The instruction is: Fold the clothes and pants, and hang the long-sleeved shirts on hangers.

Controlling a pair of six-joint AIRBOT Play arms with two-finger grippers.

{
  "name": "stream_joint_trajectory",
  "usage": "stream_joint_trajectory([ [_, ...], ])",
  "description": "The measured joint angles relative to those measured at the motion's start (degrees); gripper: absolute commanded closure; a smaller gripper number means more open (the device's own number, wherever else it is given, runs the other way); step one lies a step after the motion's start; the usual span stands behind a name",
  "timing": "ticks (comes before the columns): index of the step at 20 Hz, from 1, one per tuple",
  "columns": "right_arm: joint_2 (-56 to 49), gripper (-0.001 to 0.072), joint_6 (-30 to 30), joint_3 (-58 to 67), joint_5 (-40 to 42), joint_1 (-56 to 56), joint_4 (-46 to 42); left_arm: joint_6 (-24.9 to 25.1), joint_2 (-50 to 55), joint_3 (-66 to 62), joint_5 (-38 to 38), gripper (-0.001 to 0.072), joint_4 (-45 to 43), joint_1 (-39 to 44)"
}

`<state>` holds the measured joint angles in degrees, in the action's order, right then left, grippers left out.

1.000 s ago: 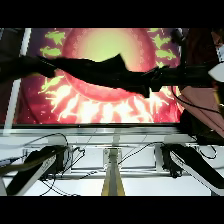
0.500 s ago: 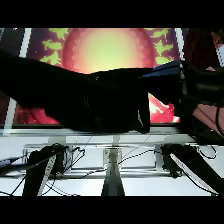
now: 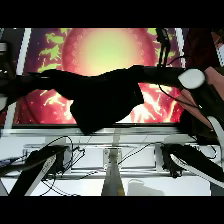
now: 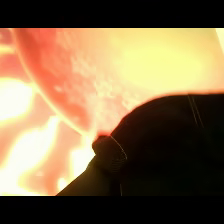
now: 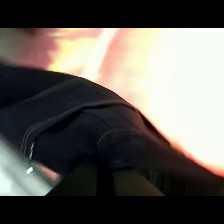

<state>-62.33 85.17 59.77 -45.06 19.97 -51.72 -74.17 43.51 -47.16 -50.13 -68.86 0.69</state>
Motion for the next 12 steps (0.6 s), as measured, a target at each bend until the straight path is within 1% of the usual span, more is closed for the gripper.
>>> stream_joint_trajectory([
  [2,-3.8,0.0673,0.5,-0.5,0.4,-4.0,-1.1,0.0,4.6,0.7,-0.6,0.0689,2.3,2.7],
  [4,-5.9,0.0673,0.5,-0.7,-1.3,-8.3,-2.3,-0.1,8.4,1.1,-3.5,0.0689,4.1,6.5],
  [7,-7.5,0.0673,-1.7,-0.9,-8.8,-13.9,-5.8,-3.2,13.6,1.9,-8.6,0.0688,5.6,13.1],
  [10,-8.1,0.0672,-3.8,-1.7,-17.3,-16.8,-11.3,-6.2,18.4,3.3,-11.1,0.0687,6.6,20.5],
  [11,-8.3,0.0638,-4.4,-2.3,-19.9,-17.3,-12.9,-6.7,20.0,3.6,-11.5,0.0673,7.0,22.7],
  [12,-8.3,0.0387,-5.0,-3.1,-22.0,-17.6,-14.1,-7.0,21.4,3.8,-11.7,0.0558,7.3,24.7],
])
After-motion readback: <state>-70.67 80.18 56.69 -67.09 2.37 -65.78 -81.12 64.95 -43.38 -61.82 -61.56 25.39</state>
